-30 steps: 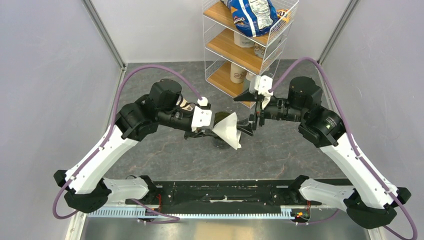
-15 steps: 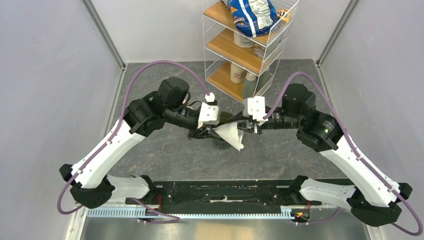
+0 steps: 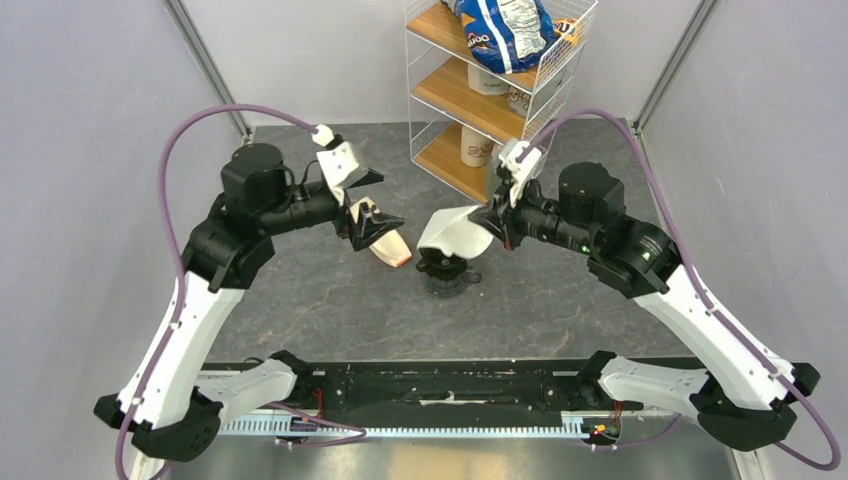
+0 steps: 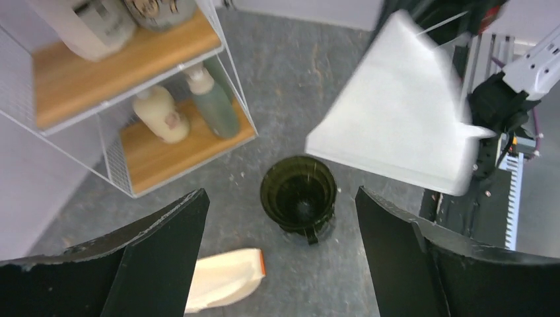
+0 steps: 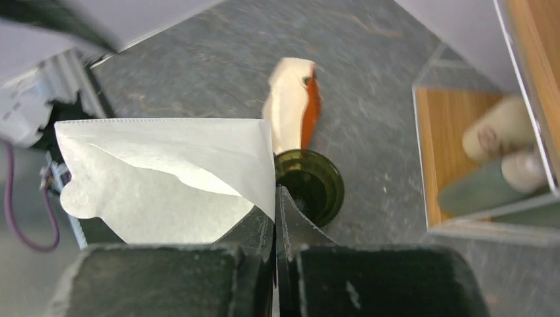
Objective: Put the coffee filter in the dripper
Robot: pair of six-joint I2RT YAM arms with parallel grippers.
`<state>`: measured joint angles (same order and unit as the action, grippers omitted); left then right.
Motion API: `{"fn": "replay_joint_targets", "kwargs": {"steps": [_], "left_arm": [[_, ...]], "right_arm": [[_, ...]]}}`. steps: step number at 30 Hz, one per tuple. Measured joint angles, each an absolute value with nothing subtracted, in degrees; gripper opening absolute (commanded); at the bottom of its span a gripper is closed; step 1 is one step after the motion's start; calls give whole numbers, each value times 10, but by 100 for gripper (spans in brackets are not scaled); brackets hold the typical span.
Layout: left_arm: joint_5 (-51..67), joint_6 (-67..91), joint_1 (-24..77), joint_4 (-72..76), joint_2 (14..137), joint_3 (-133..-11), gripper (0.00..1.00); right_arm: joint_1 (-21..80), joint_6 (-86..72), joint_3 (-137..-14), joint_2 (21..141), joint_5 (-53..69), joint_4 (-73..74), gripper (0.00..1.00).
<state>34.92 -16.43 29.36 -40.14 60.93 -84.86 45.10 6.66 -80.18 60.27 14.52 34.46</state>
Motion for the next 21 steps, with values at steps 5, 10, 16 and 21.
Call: {"fn": "replay_joint_targets", "kwargs": {"steps": [5,10,16,21], "left_arm": [[350,-168,293,-376,583,-853,89],[359,-256,318,-399,576,-851,81],[314,-437,459,-522,636,-967,71],[238,-545,543,-585,699,-1053,70]], "right_arm": [[436,-65,-804,633,37,355,0],[436,-150,-825,665,-35,381,0],[435,-201,-836,690,-66,398,0],[437,-215,-840,712,-68,405,0]]}}
